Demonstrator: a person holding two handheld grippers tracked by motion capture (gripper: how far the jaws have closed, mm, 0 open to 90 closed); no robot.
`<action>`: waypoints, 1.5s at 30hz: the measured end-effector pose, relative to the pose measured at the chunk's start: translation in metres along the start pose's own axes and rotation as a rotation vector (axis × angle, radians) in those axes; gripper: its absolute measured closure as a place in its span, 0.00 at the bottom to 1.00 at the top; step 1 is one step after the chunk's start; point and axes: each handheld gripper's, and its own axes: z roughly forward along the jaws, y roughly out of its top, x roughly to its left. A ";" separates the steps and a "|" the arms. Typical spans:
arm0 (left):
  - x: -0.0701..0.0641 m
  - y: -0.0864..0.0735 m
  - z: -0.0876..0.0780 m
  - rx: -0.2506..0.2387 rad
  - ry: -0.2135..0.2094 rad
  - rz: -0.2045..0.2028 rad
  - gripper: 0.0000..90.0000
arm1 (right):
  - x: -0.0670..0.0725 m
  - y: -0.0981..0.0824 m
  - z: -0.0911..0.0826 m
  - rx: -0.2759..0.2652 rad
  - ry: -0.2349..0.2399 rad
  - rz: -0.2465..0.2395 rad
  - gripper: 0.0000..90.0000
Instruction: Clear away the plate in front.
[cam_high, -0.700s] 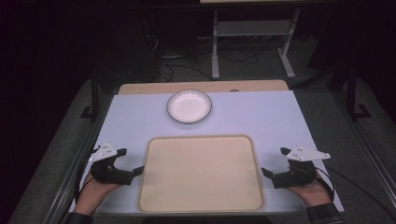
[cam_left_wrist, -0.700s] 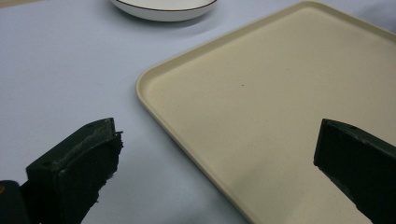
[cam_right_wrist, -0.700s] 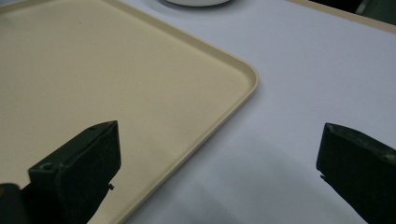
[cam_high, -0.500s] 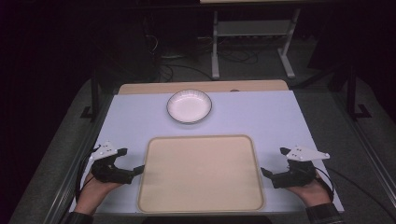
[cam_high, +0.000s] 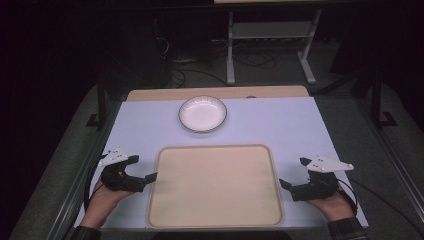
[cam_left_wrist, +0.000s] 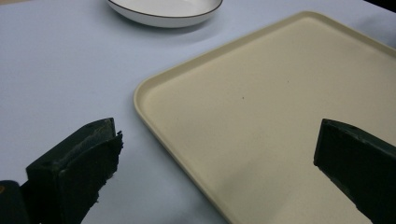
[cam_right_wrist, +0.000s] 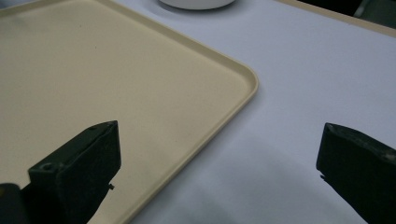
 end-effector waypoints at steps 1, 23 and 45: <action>0.000 0.001 0.001 -0.003 0.000 -0.001 0.00 | 0.000 0.000 0.000 0.000 0.000 0.000 0.00; 0.004 0.018 0.014 -0.010 -0.005 0.009 0.00 | 0.000 0.000 0.000 -0.008 0.002 0.007 0.00; 0.002 0.042 0.041 -0.009 -0.032 0.027 0.00 | 0.000 0.001 -0.001 -0.015 0.003 0.008 0.00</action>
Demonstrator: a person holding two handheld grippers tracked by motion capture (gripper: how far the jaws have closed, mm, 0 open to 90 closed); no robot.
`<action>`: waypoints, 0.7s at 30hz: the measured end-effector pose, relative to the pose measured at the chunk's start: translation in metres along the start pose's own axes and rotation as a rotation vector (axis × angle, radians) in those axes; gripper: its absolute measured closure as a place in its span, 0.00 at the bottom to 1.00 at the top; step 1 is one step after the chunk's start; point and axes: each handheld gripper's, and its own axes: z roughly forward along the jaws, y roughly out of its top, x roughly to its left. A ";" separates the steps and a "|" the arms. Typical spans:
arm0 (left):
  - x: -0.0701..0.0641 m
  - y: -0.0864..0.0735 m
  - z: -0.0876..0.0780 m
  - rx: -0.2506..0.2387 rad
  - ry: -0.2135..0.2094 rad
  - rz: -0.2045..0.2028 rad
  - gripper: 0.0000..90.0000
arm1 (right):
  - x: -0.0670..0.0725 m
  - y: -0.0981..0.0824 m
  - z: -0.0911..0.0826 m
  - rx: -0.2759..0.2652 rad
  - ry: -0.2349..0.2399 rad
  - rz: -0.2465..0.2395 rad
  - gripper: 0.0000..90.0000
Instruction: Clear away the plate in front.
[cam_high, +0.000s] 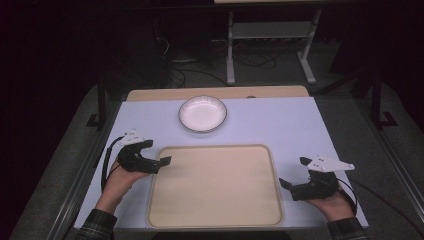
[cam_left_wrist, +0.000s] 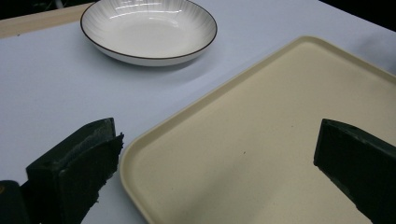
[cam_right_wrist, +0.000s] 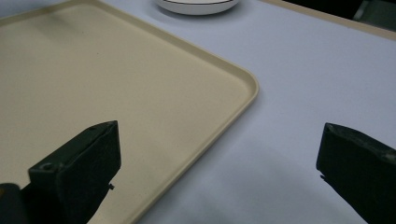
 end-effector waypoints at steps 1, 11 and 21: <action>0.000 0.000 0.000 0.000 0.000 0.000 0.00 | 0.000 0.000 0.000 0.000 0.000 0.000 0.00; 0.003 0.010 0.009 -0.009 0.006 -0.011 0.00 | 0.001 0.001 -0.001 -0.004 0.003 -0.001 0.00; 0.006 0.018 0.024 -0.007 0.003 -0.015 0.00 | 0.001 0.001 -0.001 -0.006 0.006 -0.003 0.00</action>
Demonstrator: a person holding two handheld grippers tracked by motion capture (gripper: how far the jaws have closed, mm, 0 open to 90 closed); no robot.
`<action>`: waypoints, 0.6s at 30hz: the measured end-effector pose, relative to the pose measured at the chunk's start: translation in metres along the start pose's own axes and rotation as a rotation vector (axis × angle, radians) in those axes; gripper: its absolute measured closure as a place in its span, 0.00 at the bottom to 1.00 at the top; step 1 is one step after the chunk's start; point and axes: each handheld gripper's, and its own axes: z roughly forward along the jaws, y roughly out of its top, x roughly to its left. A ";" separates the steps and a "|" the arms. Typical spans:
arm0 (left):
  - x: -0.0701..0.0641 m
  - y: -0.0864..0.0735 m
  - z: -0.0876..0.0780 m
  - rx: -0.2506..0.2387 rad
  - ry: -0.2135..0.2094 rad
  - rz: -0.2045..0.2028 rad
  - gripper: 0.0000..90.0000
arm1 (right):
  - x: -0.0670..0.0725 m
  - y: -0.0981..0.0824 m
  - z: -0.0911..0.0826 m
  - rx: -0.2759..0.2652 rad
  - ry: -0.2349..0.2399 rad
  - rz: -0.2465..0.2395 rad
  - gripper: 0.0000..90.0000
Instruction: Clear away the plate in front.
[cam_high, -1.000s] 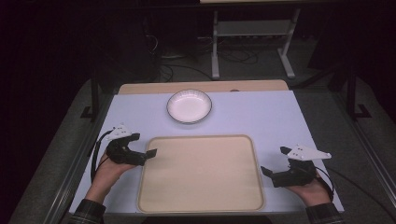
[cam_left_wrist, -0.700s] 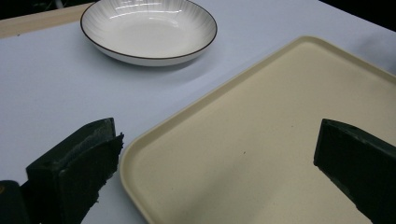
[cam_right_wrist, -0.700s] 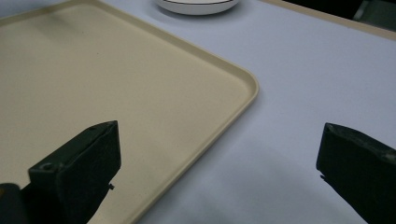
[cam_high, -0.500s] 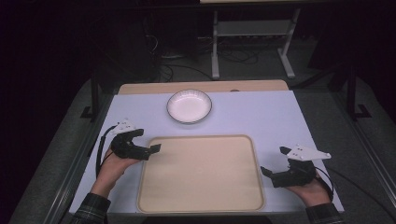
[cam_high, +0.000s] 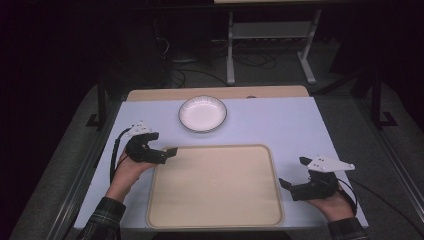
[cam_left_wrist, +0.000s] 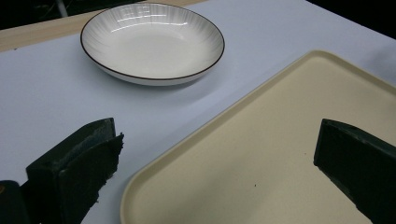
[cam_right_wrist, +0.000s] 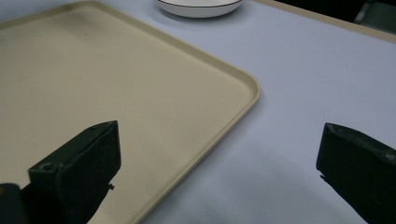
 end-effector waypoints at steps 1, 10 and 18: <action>0.000 0.001 0.001 0.004 0.000 0.002 0.00 | 0.000 0.000 0.000 0.000 0.000 0.000 0.00; 0.004 0.009 0.015 0.003 0.000 -0.004 0.00 | 0.000 0.000 -0.001 -0.006 0.002 0.002 0.00; 0.008 0.012 0.024 -0.001 -0.001 -0.023 0.00 | 0.000 0.000 -0.001 -0.008 0.000 0.007 0.00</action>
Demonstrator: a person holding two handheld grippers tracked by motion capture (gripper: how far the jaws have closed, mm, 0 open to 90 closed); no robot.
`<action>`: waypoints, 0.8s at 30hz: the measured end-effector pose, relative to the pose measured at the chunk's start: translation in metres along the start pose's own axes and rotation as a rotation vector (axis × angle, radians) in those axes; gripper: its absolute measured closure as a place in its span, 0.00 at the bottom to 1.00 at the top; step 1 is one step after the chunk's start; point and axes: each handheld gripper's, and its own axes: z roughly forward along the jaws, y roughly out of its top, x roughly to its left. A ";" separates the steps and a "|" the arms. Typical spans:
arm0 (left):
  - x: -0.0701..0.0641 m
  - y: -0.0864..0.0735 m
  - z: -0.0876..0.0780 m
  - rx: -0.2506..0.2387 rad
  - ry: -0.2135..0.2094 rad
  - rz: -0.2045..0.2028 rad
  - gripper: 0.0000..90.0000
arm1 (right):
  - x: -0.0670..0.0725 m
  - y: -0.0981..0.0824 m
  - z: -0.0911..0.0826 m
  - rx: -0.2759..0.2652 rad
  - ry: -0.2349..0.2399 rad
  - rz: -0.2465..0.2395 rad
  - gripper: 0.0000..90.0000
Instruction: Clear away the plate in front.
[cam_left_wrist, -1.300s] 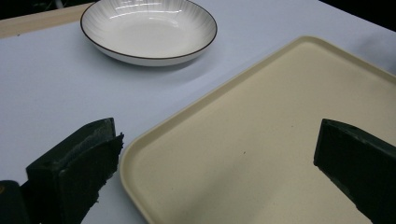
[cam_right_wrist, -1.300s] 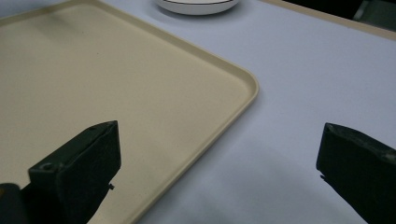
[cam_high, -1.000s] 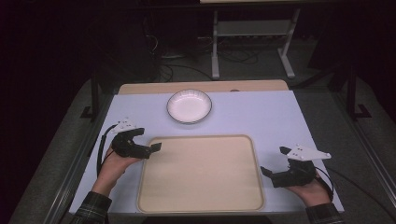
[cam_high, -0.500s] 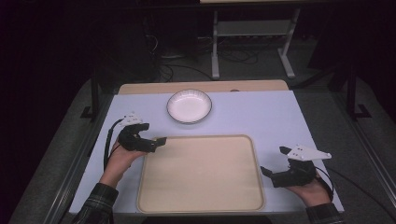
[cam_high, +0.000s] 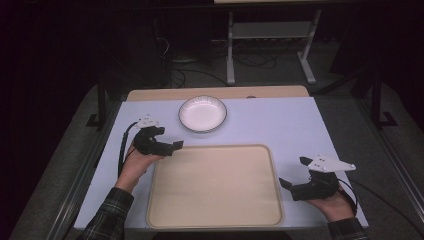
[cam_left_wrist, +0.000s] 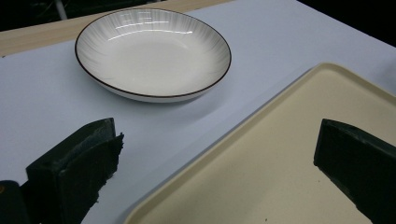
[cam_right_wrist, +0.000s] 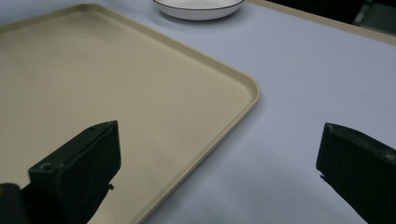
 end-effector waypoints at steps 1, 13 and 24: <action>0.001 0.002 0.002 0.001 -0.001 -0.006 0.00 | 0.000 0.000 0.000 -0.002 0.000 0.000 0.00; 0.010 0.014 0.018 0.014 0.000 -0.039 0.00 | -0.001 0.000 -0.001 -0.006 0.000 0.002 0.00; 0.016 0.024 0.034 0.045 0.011 -0.062 0.00 | 0.000 0.000 -0.002 -0.008 0.001 0.004 0.00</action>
